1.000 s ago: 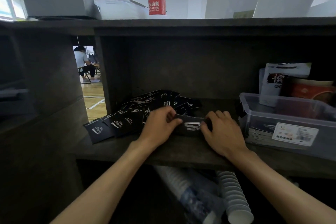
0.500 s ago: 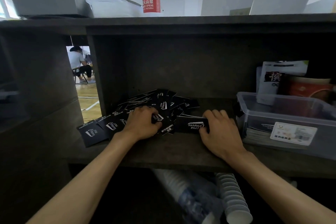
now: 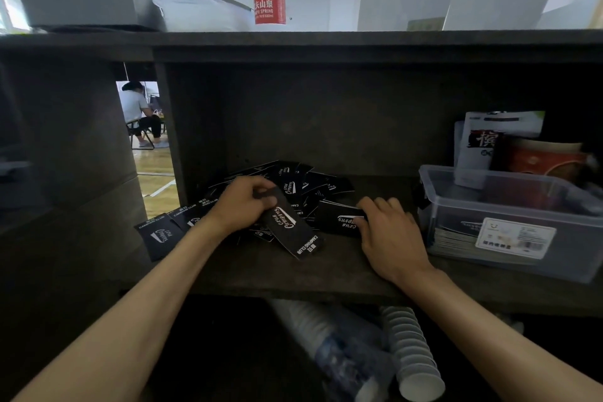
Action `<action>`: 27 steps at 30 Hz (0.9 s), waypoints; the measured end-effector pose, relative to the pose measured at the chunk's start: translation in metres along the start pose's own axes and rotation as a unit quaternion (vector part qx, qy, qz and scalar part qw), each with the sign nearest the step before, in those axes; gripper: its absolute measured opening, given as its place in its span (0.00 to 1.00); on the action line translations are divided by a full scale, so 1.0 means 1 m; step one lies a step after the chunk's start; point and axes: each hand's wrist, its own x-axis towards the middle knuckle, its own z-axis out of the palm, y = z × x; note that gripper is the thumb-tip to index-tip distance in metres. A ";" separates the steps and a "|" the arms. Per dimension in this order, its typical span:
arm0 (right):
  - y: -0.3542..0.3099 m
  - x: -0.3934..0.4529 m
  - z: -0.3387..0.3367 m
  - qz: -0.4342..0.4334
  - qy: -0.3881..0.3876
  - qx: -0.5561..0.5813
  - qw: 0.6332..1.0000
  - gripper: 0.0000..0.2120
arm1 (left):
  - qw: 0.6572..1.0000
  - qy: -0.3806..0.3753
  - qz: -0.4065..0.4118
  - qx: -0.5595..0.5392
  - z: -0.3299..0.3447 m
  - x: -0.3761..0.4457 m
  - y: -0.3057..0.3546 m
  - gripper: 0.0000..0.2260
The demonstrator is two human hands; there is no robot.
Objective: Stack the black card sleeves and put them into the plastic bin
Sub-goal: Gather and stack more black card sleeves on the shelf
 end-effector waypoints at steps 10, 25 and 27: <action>-0.003 0.001 -0.005 0.009 0.003 0.042 0.999 0.17 | 0.989 0.116 0.088 0.030 0.031 -0.033 0.018 0.08; -0.002 0.003 -0.001 0.018 -0.027 -0.002 0.999 0.17 | 0.944 0.161 0.028 0.288 0.000 -0.052 -0.007 0.12; -0.003 0.003 -0.001 0.013 -0.032 0.014 0.999 0.16 | 0.918 0.130 -0.065 0.370 -0.025 -0.057 -0.021 0.13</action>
